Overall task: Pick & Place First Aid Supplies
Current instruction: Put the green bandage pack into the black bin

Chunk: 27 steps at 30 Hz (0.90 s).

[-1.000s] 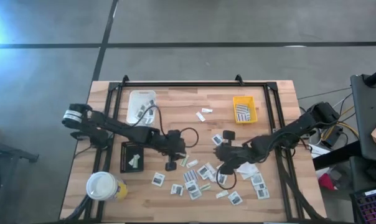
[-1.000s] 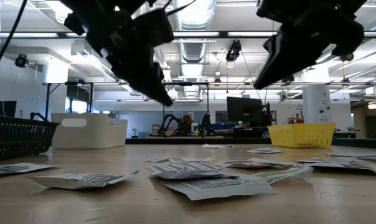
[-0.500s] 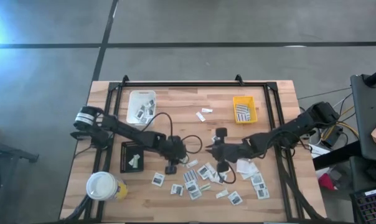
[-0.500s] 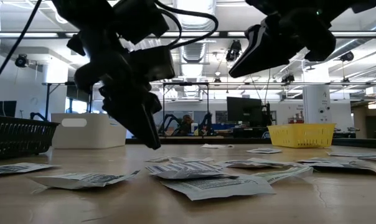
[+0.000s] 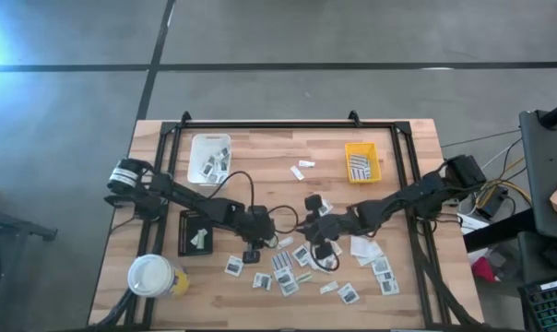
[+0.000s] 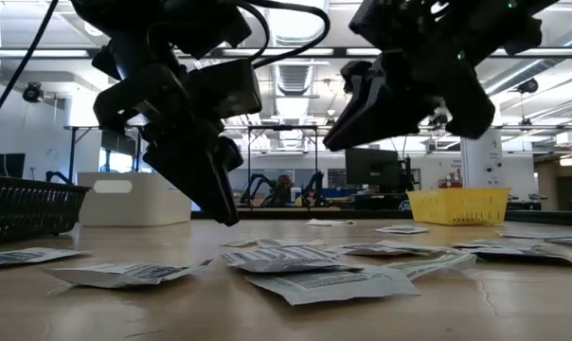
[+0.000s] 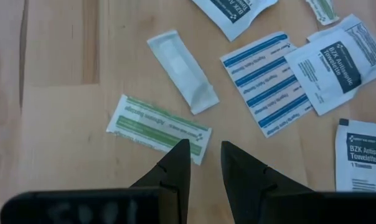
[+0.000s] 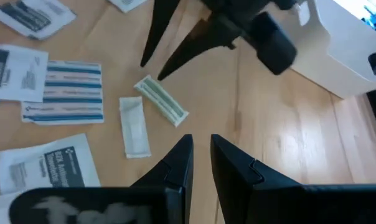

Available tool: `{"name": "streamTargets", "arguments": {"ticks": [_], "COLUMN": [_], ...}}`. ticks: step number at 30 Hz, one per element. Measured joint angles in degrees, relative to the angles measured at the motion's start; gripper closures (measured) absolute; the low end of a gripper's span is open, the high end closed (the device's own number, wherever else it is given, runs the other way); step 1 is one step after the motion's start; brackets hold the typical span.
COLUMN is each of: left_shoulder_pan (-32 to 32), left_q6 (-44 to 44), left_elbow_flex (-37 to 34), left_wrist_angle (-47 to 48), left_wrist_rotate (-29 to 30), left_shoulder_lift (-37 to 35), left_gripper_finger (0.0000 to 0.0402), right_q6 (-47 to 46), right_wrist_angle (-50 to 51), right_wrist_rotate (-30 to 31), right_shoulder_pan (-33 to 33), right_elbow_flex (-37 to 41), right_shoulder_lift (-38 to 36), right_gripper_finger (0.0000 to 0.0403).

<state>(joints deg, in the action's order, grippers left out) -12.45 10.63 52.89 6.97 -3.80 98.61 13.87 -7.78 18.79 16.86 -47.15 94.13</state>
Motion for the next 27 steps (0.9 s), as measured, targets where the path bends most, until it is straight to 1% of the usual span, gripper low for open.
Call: {"name": "streamTargets", "arguments": {"ticks": [4, 7, 15, 20, 25, 27], "left_shoulder_pan": [0.0, 0.0, 0.0, 0.0, 0.3, 0.3], "left_q6": [0.1, 0.2, -0.2, -0.3, 0.0, 0.1], "left_elbow_flex": [-1.1, -2.5, -4.4, -4.7, -6.2, -6.9], "left_wrist_angle": [-1.1, -2.8, -8.8, -8.4, -8.9, -9.9], "left_wrist_rotate": [0.3, 0.3, 0.3, 0.4, 0.5, 0.5], "left_shoulder_lift": [0.0, 0.0, 0.0, 0.0, 0.0, 0.0], "left_gripper_finger": [0.0319, 0.0319, 0.0319, 0.0319, 0.0319, 0.0319], "right_q6": [2.5, 4.3, 4.6, 5.1, 9.1, 10.1], "right_wrist_angle": [-0.1, -0.1, -0.1, 0.0, 0.5, 2.7], "right_wrist_rotate": [-2.1, -2.3, -2.4, -2.4, -2.4, -2.4], "right_shoulder_pan": [-0.1, 0.0, -0.1, -0.1, 0.0, 0.0], "right_elbow_flex": [-1.6, -2.7, -6.8, -9.6, -12.3, -13.7], "right_shoulder_lift": [2.6, 4.6, 10.8, 14.4, 17.2, 18.4], "right_gripper_finger": [0.0351, 0.0351, 0.0351, 0.0351, 0.0351, 0.0351]}}
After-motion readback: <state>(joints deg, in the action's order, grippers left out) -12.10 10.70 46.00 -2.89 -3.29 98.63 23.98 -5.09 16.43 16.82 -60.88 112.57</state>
